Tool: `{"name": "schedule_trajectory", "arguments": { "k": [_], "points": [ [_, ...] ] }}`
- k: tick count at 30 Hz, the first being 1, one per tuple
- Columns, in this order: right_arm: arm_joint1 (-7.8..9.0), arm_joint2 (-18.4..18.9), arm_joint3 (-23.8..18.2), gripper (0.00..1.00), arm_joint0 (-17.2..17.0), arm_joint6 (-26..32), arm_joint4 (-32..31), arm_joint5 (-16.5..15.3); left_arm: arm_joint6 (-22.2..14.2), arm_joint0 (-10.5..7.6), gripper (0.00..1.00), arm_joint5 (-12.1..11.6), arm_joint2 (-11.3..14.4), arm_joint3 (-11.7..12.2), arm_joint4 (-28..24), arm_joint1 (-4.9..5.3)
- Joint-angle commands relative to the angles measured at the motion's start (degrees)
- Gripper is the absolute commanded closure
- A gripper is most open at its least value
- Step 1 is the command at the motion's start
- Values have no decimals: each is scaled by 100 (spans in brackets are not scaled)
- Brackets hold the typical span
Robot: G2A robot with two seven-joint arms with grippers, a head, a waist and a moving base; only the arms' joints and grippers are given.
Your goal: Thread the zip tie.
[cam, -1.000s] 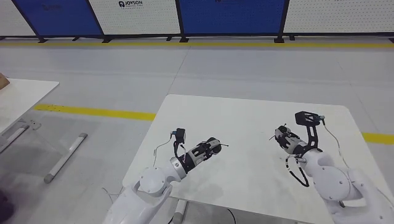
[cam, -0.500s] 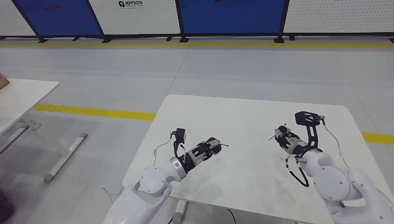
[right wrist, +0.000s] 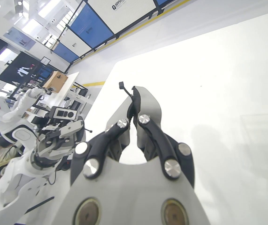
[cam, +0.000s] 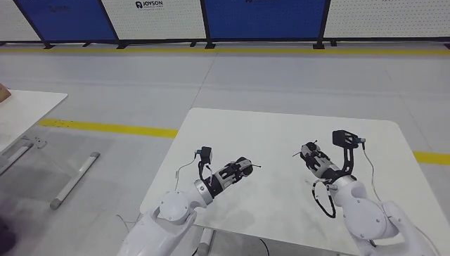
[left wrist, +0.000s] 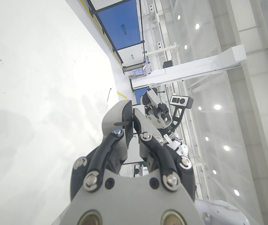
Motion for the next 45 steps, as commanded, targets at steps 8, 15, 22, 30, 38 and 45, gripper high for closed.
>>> {"name": "schedule_trajectory", "arguments": {
  "k": [8, 15, 22, 30, 38, 45],
  "points": [
    [2, 3, 5, 100, 2, 10, -6, -7, 0, 0, 100, 0, 0, 0, 0, 0],
    [-83, -224, -91, 100, -263, -535, -100, -47, 266, -365, 100, -8, 444, 127, 142, -85],
    [-118, -323, -89, 100, -276, -647, -160, -12, 494, -566, 100, 42, 677, 351, 309, -137],
    [-127, -327, -45, 100, -329, -739, -179, -96, 494, -566, 100, 42, 677, 351, 309, -137],
    [-238, -533, 37, 100, -365, -1141, -78, -197, 1103, -735, 100, 96, 1073, 506, 838, -224],
    [-238, -533, 37, 100, -365, -1141, -78, -197, 1103, -735, 100, 96, 1073, 506, 838, -224]
  ]
}}
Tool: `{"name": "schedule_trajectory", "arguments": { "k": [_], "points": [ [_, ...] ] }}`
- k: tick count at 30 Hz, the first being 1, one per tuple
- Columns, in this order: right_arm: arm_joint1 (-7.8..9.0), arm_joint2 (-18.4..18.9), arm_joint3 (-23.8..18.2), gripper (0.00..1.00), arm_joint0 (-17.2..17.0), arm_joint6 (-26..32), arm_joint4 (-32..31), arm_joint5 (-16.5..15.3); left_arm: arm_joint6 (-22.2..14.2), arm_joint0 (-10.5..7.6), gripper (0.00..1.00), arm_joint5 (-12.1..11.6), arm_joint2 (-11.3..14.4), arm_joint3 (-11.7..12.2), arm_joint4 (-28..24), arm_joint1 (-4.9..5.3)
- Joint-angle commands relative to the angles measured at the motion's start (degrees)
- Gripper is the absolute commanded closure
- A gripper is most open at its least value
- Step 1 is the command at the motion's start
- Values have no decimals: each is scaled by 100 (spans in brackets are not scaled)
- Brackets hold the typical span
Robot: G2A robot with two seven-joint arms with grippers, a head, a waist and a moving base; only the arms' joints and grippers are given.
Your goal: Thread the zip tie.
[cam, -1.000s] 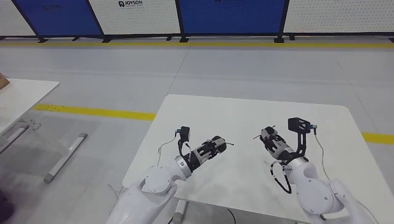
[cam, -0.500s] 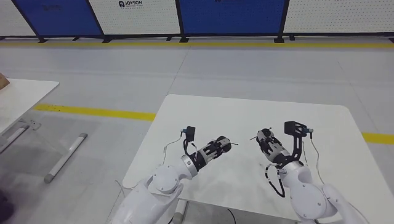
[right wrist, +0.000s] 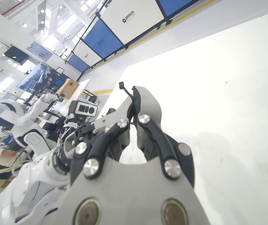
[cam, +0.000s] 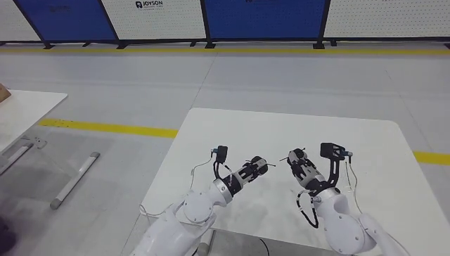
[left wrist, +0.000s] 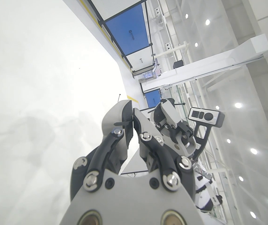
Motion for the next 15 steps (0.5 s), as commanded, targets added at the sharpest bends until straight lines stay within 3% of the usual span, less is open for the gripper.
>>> {"name": "schedule_trajectory", "arguments": {
  "k": [1, 7, 9, 15],
  "points": [
    [0, 0, 0, 100, 0, 0, 0, 0, 0, 0, 100, 0, 0, 0, 0, 0],
    [-59, -19, 73, 100, -47, -167, 150, -10, 0, 0, 100, 0, 0, 0, 0, 0],
    [-98, -182, 162, 100, 8, -248, -184, 190, 0, 0, 100, 0, 0, 0, 0, 0],
    [-118, -251, 189, 100, 35, -184, -195, 189, 0, 0, 100, 0, 0, 0, 0, 0]
  ]
}}
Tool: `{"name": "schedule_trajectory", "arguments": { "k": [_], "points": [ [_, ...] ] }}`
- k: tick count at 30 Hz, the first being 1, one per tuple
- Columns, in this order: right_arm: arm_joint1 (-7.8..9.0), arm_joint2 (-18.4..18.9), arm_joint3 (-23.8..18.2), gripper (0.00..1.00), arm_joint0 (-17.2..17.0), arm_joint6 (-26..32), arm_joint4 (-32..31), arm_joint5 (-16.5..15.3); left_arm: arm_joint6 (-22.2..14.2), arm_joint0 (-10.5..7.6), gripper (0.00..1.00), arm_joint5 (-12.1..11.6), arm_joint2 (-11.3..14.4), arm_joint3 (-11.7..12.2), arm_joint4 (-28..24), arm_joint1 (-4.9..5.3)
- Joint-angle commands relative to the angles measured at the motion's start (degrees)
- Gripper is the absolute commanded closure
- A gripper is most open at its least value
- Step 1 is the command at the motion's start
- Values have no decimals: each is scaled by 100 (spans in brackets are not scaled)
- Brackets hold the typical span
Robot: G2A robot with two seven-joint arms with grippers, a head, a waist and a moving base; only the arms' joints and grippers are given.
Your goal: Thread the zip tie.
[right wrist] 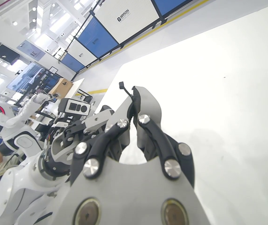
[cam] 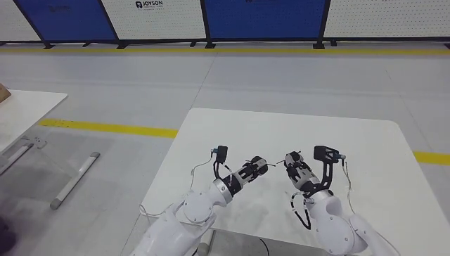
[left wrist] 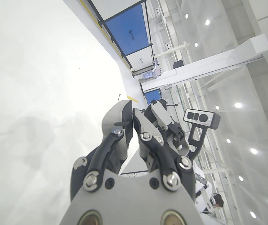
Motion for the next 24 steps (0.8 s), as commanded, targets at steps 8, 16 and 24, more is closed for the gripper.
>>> {"name": "schedule_trajectory", "arguments": {
  "k": [8, 16, 24],
  "points": [
    [0, 2, -1, 100, -1, -2, 2, -1, 41, 0, 100, 5, -3, 5, -10, -3],
    [0, 2, -1, 100, -1, -2, 2, -1, 261, -25, 100, 20, 30, 51, 29, -29],
    [0, 2, -1, 100, -1, -2, 2, -1, 261, -25, 100, 20, 30, 51, 29, -29]
  ]
}}
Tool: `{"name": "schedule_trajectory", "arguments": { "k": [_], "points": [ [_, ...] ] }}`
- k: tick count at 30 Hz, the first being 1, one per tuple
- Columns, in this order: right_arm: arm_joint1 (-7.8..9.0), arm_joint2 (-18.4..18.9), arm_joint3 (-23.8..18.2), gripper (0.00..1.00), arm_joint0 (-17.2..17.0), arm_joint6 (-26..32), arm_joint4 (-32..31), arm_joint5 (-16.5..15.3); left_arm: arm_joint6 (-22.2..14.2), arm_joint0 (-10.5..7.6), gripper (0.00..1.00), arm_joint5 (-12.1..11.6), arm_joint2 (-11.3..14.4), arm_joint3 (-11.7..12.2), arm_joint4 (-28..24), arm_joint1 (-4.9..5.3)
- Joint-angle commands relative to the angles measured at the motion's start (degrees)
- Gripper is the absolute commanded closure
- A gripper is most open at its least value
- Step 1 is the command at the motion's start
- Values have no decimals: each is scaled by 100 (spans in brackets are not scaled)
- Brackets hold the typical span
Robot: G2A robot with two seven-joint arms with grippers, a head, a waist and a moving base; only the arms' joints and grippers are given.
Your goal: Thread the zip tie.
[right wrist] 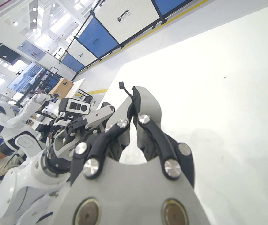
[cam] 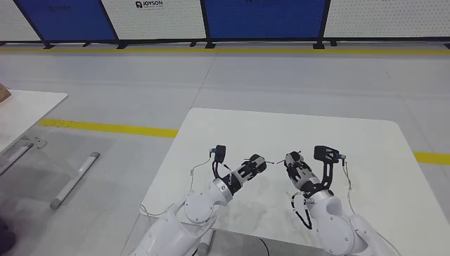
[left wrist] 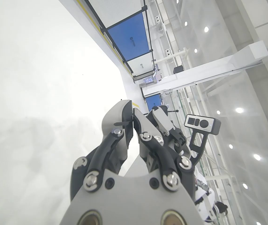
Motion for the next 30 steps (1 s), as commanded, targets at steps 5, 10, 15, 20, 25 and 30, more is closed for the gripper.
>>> {"name": "schedule_trajectory", "arguments": {
  "k": [5, 10, 15, 20, 25, 30],
  "points": [
    [-43, 25, 116, 100, 12, -16, 40, -112, 0, 0, 100, 0, 0, 0, 0, 0],
    [-102, -10, 182, 100, 85, 36, 31, -129, 0, 0, 100, 0, 0, 0, 0, 0],
    [-140, -8, 222, 100, 140, 248, -34, -117, 0, 0, 100, 0, 0, 0, 0, 0],
    [-140, -8, 222, 100, 140, 248, -34, -117, 0, 0, 100, 0, 0, 0, 0, 0],
    [-140, -8, 222, 100, 140, 248, -34, -117, 0, 0, 100, 0, 0, 0, 0, 0],
    [-140, -8, 222, 100, 140, 248, -34, -117, 0, 0, 100, 0, 0, 0, 0, 0]
  ]
}}
